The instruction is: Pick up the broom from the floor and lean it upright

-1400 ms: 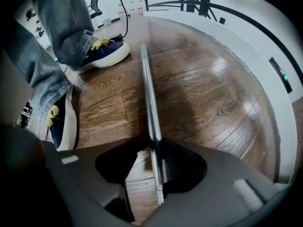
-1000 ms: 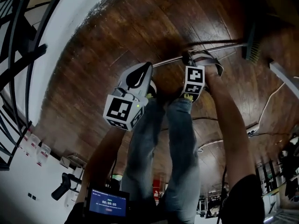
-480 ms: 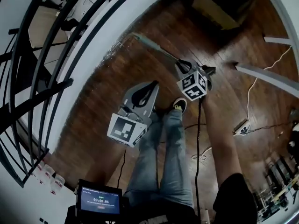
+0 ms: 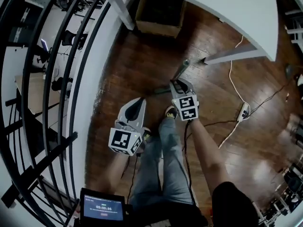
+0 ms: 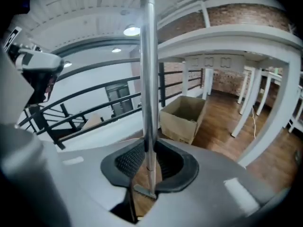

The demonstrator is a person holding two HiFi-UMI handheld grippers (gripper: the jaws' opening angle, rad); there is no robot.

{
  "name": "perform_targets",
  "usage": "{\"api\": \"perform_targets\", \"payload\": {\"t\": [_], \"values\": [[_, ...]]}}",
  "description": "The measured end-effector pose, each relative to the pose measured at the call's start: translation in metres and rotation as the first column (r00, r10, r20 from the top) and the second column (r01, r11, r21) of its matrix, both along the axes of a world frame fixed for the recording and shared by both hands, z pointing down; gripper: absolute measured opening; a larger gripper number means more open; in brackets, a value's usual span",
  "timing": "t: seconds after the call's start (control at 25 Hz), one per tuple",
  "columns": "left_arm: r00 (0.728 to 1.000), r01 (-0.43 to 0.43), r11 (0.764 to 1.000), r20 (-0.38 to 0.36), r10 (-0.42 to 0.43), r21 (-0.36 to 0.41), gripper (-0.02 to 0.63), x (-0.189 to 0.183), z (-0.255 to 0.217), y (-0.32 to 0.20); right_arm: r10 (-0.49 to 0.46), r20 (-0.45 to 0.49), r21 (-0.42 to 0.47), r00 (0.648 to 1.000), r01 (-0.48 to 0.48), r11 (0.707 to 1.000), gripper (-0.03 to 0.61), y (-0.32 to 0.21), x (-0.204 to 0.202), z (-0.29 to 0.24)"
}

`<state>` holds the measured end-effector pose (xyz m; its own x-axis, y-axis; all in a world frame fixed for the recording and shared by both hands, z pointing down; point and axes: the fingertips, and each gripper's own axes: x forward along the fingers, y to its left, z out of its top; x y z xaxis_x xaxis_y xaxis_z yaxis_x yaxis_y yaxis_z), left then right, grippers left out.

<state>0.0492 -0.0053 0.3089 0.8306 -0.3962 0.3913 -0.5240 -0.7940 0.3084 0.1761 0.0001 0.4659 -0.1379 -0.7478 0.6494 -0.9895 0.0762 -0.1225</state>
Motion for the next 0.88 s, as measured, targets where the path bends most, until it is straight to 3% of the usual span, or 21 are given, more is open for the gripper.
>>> {"api": "perform_targets", "payload": {"t": [0.16,0.48,0.72,0.88], "values": [[0.993,-0.114,0.993,0.017,0.114,0.034,0.012,0.065,-0.006,-0.01,0.164,0.094,0.001,0.982,-0.165,0.986,0.08,-0.006,0.051,-0.004],[0.993,-0.117,0.993,0.013,0.117,0.007,0.012,0.144,-0.019,-0.036,0.327,0.165,-0.027,0.931,-0.327,0.945,0.08,-0.041,0.132,-0.007],[0.983,-0.183,0.983,0.001,0.183,0.02,0.012,0.177,-0.014,-0.048,0.288,0.127,-0.039,0.949,-0.285,0.958,0.081,-0.056,0.134,0.01],[0.973,-0.23,0.973,0.016,0.23,0.021,0.012,0.178,-0.008,-0.049,0.273,0.091,-0.043,0.958,-0.27,0.962,0.081,-0.057,0.135,0.013]]}}
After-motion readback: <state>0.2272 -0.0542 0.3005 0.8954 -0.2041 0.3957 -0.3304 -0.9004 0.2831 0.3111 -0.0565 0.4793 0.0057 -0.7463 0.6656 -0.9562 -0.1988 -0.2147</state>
